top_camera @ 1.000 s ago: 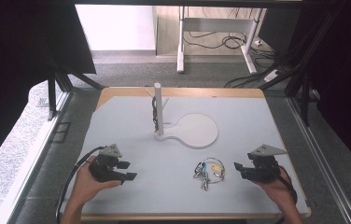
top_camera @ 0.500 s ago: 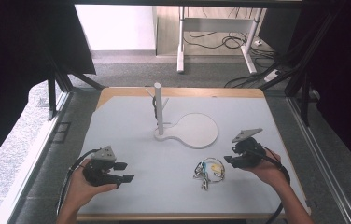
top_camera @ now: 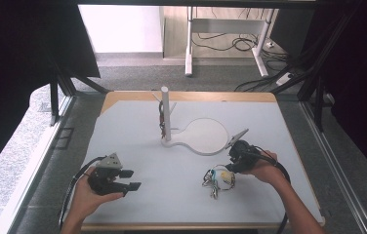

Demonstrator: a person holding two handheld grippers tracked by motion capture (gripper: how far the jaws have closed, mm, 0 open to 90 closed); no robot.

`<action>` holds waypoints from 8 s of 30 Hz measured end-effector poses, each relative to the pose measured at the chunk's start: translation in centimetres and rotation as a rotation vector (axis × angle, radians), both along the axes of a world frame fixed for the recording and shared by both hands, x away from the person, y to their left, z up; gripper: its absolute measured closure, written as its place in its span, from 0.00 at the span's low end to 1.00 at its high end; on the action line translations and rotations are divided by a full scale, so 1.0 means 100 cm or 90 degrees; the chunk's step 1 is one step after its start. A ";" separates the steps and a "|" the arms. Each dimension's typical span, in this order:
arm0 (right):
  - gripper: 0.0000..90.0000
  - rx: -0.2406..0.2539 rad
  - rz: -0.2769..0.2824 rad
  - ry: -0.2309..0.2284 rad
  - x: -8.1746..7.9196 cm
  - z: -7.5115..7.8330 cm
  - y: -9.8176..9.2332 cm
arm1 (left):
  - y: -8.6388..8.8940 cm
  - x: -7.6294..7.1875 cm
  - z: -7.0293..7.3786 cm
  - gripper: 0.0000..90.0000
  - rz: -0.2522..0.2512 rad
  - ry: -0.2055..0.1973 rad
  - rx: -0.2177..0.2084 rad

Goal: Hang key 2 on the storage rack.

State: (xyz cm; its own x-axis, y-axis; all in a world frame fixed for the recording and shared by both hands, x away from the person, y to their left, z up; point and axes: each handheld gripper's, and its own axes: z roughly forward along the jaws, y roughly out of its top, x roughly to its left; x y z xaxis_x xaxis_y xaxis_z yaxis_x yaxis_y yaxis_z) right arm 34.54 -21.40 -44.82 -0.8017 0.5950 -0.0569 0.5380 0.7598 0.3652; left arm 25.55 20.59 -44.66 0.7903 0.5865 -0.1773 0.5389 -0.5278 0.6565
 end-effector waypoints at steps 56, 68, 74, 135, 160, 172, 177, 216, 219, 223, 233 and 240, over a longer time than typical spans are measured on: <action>0.97 -0.056 0.021 0.156 0.007 0.019 0.005 | 0.021 0.003 -0.006 0.50 0.066 0.006 -0.071; 0.97 -0.024 0.013 0.204 0.004 0.032 0.001 | 0.024 0.003 -0.005 0.50 0.078 0.003 -0.082; 0.96 -0.002 0.018 0.200 0.003 0.048 0.004 | 0.025 0.002 -0.004 0.50 0.079 0.002 -0.092; 0.96 0.013 -0.011 0.122 0.034 0.143 0.017 | 0.019 0.002 -0.007 0.50 0.065 0.016 -0.081; 0.96 0.053 -0.059 0.092 0.063 0.149 0.022 | 0.014 0.002 -0.009 0.49 0.053 0.024 -0.073; 0.96 0.054 -0.080 0.096 0.076 0.152 0.019 | 0.012 0.002 -0.010 0.49 0.048 0.028 -0.070; 0.96 0.045 -0.075 0.098 0.078 0.156 0.024 | 0.011 0.003 -0.011 0.49 0.045 0.032 -0.068; 0.96 0.018 -0.064 0.116 0.098 0.161 0.065 | 0.007 0.004 -0.013 0.49 0.035 0.037 -0.073; 0.96 0.014 -0.061 0.115 0.100 0.162 0.070 | 0.007 0.004 -0.013 0.49 0.034 0.037 -0.073; 0.96 0.016 -0.057 0.113 0.105 0.161 0.077 | 0.007 0.003 -0.012 0.49 0.033 0.036 -0.074; 0.96 0.029 -0.055 0.113 0.118 0.158 0.089 | 0.006 0.003 -0.013 0.49 0.030 0.038 -0.073; 0.96 0.028 -0.058 0.111 0.127 0.156 0.098 | 0.006 0.003 -0.013 0.49 0.027 0.037 -0.075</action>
